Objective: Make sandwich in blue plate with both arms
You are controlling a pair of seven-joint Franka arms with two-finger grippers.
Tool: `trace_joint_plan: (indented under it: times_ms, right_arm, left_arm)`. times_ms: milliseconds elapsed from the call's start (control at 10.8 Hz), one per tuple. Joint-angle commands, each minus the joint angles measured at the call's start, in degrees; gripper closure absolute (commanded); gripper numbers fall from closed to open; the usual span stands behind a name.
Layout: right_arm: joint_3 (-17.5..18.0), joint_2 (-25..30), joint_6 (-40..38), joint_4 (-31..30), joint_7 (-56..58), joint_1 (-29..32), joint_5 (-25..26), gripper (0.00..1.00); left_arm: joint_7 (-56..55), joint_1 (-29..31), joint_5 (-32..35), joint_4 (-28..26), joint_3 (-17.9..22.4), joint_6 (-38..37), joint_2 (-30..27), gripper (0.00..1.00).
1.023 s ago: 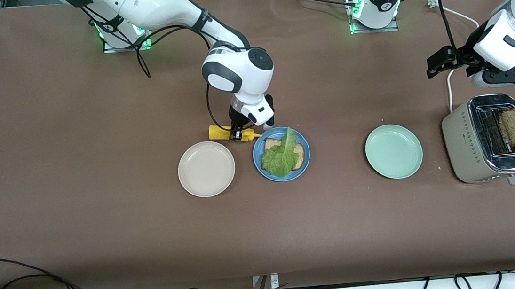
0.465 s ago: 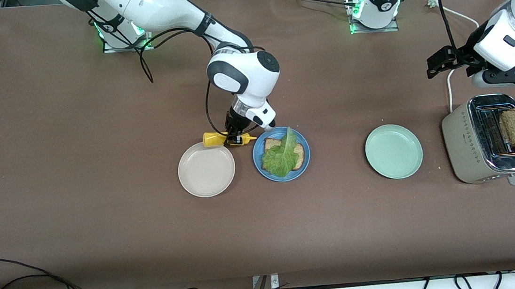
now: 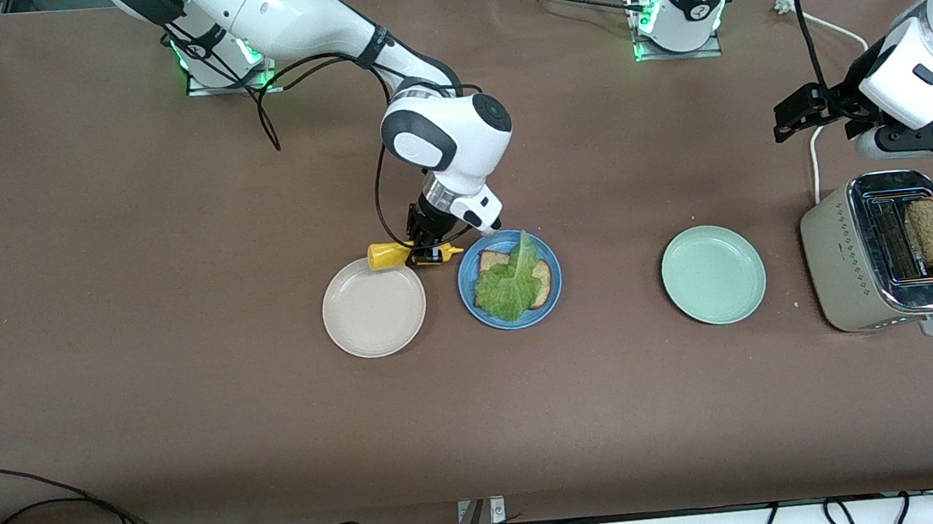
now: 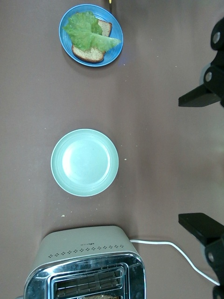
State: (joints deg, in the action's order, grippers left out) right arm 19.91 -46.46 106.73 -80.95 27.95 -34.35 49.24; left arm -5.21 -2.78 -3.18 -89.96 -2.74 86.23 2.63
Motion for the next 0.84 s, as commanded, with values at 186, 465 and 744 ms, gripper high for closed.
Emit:
trace_joint_plan:
  times_ms: [186,465,744]
  right_arm:
    - [0.04,-2.58,-1.88,3.78,1.85,-0.72,1.12,1.00]
    - [0.56,-0.66,-6.95,6.05,2.37,-0.11,-0.10,1.00]
    - [0.30,6.44,-10.58,6.86,-3.13,2.52,-10.27,1.00]
  left_arm:
    - [0.37,0.32,0.54,1.10,-0.07,-0.18,0.35,0.00]
    - [0.37,0.32,0.63,1.10,-0.07,-0.18,0.35,0.00]
    - [0.37,0.32,2.46,1.10,0.02,-0.18,0.27,0.00]
